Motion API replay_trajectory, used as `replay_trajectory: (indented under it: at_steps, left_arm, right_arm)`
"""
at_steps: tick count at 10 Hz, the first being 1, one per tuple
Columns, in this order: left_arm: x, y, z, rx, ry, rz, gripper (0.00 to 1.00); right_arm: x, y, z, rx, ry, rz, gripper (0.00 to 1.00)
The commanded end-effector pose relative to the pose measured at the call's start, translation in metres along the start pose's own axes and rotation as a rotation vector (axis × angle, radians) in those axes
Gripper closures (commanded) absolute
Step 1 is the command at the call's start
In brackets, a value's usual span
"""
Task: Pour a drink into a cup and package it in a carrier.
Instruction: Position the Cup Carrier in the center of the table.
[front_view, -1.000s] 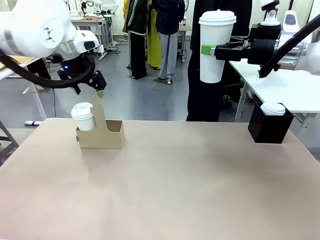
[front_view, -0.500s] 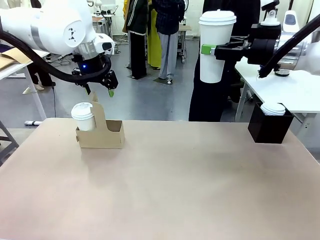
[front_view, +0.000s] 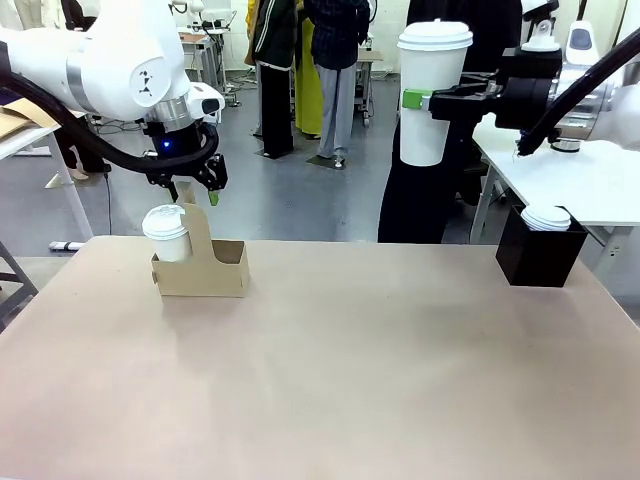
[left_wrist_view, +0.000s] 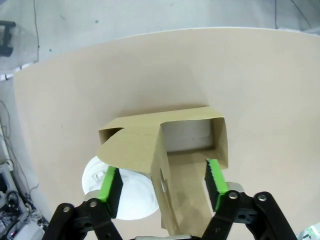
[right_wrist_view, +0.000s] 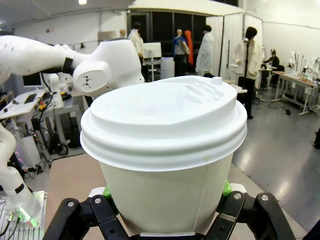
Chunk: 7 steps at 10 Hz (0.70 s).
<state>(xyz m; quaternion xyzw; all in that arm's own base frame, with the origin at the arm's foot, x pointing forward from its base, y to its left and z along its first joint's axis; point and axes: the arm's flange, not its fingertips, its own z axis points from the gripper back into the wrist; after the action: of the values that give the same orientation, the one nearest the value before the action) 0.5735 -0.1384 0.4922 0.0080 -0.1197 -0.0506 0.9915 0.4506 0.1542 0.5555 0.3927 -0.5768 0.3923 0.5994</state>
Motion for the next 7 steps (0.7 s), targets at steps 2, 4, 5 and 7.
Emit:
replay_trajectory:
  at_steps: [2, 4, 5, 7]
  left_arm:
    - [0.0012, -0.0031, 0.0083, 0.023, 0.007, 0.04, 1.0]
    - [0.001, -0.0041, 0.0092, 0.029, 0.01, 0.046, 0.86]
    - [0.0012, -0.0044, 0.0093, 0.032, 0.013, 0.051, 0.95]
    - [-0.0005, -0.0049, 0.0078, 0.035, 0.024, 0.051, 1.0]
  right_arm:
    - [0.0057, -0.0009, -0.0039, -0.007, -0.006, 0.004, 0.2]
    - [0.0057, -0.0009, -0.0039, -0.007, -0.006, 0.004, 0.2]
    - [0.0057, -0.0009, -0.0039, -0.007, -0.006, 0.004, 0.2]
    - [0.0057, -0.0009, -0.0039, -0.007, -0.006, 0.004, 0.2]
